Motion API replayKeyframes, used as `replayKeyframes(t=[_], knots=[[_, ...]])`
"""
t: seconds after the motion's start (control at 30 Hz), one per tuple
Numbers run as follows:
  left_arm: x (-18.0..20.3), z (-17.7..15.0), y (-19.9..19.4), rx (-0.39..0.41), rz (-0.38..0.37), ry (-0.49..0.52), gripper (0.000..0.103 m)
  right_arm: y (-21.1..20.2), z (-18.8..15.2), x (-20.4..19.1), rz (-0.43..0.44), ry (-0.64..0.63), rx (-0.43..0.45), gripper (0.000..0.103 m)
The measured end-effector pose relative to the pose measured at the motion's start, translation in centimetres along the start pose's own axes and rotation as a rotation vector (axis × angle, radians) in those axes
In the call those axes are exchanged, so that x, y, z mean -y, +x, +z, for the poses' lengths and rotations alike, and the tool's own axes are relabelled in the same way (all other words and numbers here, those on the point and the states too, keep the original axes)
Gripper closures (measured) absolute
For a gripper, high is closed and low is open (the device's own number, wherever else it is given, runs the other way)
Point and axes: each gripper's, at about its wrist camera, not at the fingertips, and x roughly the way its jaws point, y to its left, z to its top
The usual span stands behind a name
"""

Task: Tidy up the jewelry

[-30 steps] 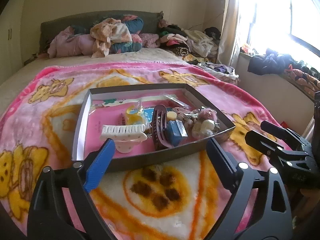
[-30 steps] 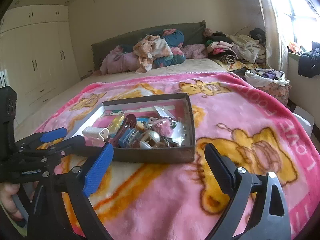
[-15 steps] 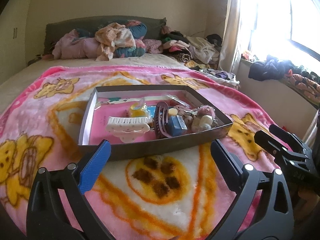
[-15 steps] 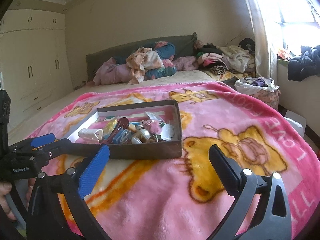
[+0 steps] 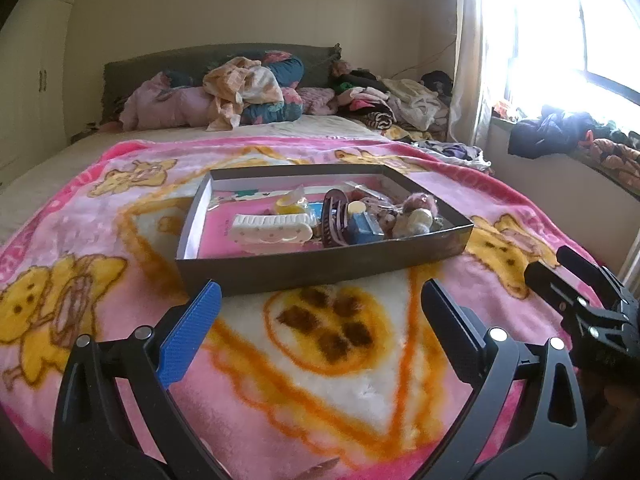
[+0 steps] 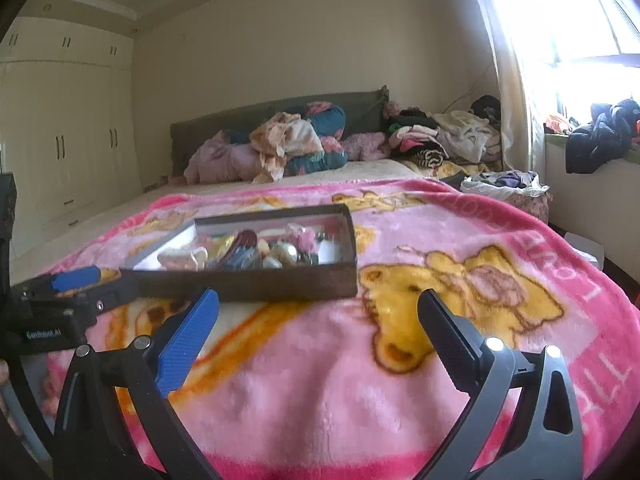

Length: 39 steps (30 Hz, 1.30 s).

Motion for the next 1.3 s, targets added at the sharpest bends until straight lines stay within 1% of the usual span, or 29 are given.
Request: replayKeyframes(t=[0.13, 0.27, 0.6, 1.3], knots=[[-0.10, -0.09, -0.40, 0.013, 0.001, -0.006, 0.012, -0.26, -0.53, -0.10, -0.002, -0.002, -0.001, 0.006], [0.08, -0.28, -0.49, 0.010, 0.022, 0.002, 0.012, -0.50, -0.87, 0.00, -0.003, 0.006, 0.008, 0.006], [0.41, -0.46, -0.70, 0.009, 0.006, -0.002, 0.012, -0.64, -0.94, 0.04, -0.005, 0.005, 0.010, 0.006], [0.50, -0.51, -0.73, 0.006, 0.008, 0.002, 0.012, -0.72, -1.00, -0.03, -0.005, 0.003, 0.010, 0.006]])
